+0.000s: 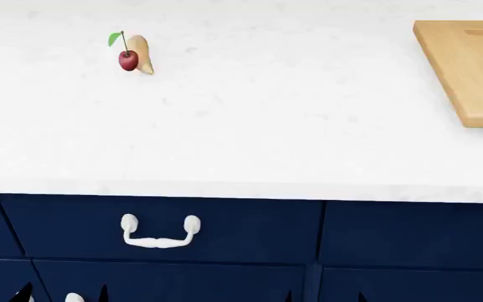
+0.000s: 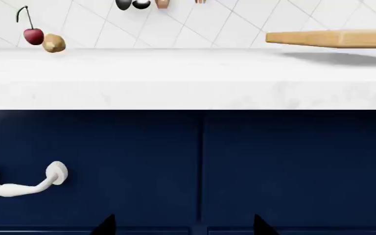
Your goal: Place the cherry and the sweet potato on separate cutting boards.
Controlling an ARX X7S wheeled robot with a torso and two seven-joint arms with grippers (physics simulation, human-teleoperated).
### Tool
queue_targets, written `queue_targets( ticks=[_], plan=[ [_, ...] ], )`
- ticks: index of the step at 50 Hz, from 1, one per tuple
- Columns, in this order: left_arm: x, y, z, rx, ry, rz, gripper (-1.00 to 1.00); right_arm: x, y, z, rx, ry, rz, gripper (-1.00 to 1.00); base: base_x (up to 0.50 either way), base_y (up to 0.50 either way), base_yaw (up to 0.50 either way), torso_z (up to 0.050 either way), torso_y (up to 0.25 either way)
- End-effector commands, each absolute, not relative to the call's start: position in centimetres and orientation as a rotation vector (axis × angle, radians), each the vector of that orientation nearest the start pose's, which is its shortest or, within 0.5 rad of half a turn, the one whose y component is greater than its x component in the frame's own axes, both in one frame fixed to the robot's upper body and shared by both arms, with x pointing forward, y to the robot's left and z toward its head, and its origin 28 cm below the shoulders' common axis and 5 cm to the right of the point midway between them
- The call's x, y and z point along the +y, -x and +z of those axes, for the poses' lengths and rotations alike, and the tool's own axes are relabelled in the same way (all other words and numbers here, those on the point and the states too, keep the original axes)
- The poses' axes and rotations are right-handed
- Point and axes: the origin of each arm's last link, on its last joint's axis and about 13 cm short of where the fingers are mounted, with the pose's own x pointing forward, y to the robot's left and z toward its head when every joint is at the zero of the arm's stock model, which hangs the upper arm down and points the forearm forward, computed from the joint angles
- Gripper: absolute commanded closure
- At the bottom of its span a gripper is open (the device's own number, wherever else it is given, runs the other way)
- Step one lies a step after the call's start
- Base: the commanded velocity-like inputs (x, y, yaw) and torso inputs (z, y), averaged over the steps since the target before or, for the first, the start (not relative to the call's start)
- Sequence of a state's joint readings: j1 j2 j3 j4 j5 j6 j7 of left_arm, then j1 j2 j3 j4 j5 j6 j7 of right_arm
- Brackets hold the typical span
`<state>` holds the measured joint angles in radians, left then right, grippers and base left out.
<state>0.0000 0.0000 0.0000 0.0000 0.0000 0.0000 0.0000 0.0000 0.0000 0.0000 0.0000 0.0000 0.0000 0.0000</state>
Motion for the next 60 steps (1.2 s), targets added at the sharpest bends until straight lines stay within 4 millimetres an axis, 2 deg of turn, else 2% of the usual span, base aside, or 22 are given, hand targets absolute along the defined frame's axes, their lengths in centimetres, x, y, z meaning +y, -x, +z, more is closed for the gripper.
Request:
queue_targets(
  ticks=[1,27,45,60],
  plan=[
    [20.59,-20.88,1.4,0.004,0.002,0.002,-1.0,-9.51,-21.11,1.27,-0.004,0.035,0.004,-1.0,0.0,0.0,0.0,0.0,0.0],
    [20.62,-20.96,1.28,0.007,-0.015,0.028,-1.0,-9.46,-21.1,1.29,-0.006,0.019,0.017,-1.0,0.0,0.0,0.0,0.0,0.0],
    [20.63,-20.94,1.15,0.015,-0.016,0.011,-1.0,-9.61,-20.93,1.36,-0.007,0.021,-0.007,-1.0,0.09,0.47,0.0,0.0,0.0],
    [20.48,-20.95,1.14,0.03,-0.001,0.0,-1.0,-9.55,-20.94,1.36,-0.001,0.038,-0.009,-1.0,0.05,0.04,0.0,0.0,0.0]
  ],
)
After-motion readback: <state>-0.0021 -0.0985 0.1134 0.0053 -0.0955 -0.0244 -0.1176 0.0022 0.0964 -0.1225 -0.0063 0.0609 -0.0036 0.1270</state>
